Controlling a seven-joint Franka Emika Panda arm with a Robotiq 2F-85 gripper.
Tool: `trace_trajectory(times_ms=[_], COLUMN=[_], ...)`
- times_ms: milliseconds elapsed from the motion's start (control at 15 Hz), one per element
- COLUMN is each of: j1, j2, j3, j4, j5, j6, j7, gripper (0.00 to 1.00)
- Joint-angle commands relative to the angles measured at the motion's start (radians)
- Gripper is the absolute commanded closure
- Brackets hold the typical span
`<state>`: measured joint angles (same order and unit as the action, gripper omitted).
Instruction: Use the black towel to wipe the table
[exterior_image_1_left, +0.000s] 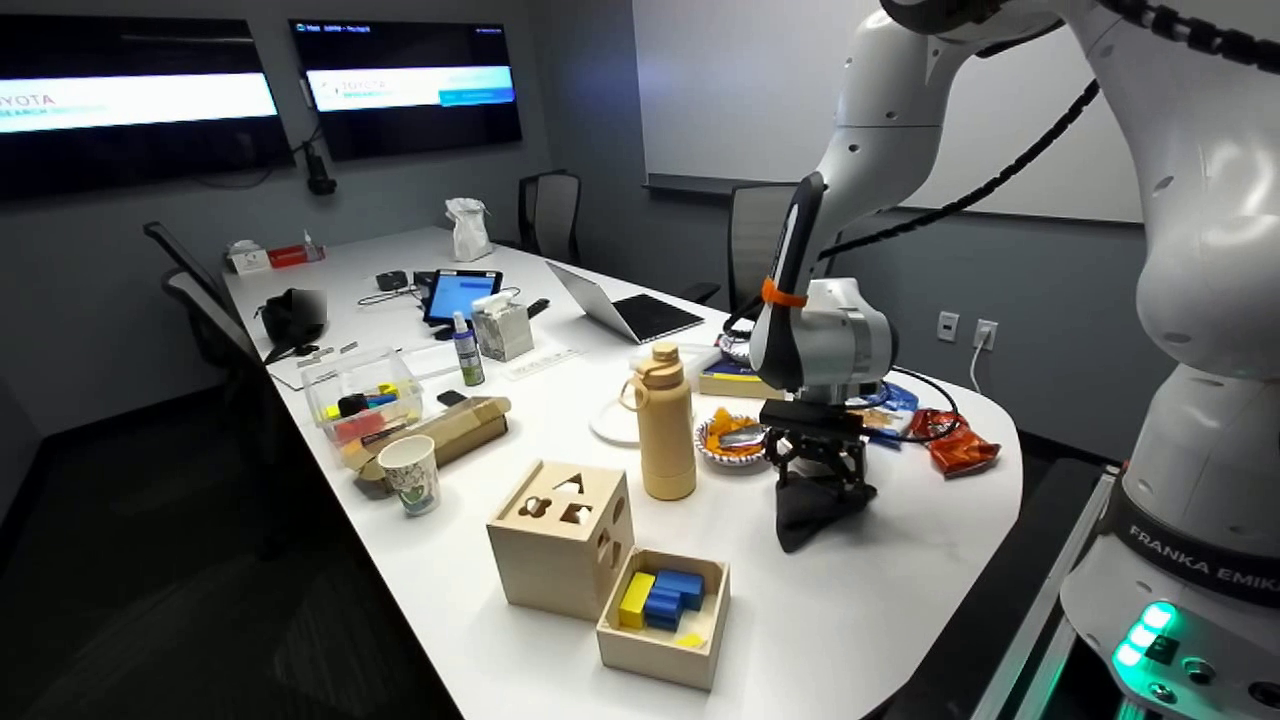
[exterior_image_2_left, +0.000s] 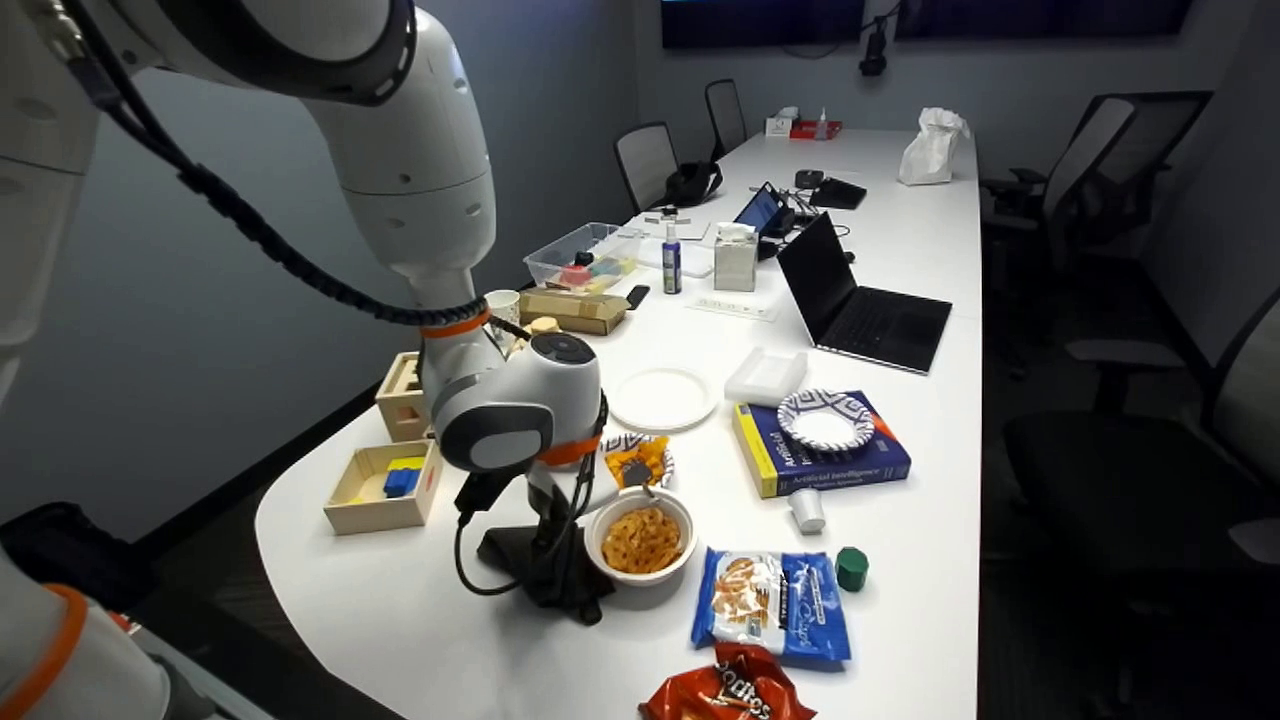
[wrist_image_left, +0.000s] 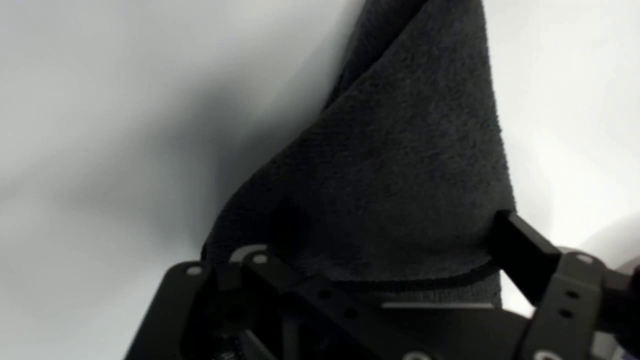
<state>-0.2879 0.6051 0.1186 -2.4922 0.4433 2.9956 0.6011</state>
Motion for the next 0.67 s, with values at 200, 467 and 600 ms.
trace_trajectory(times_ms=[200,467,600], j1=[-0.009,0.026,0.052], j2=[0.063,0.046,0.042], j3=[0.018,0.023,0.024], j4=[0.088,0.099,0.105], j5=[0.075,0.070,0.059], j6=[-0.058,-0.090,-0.104], j7=[-0.120,-0.165,-0.185], gripper=[0.50,0.81,0.94])
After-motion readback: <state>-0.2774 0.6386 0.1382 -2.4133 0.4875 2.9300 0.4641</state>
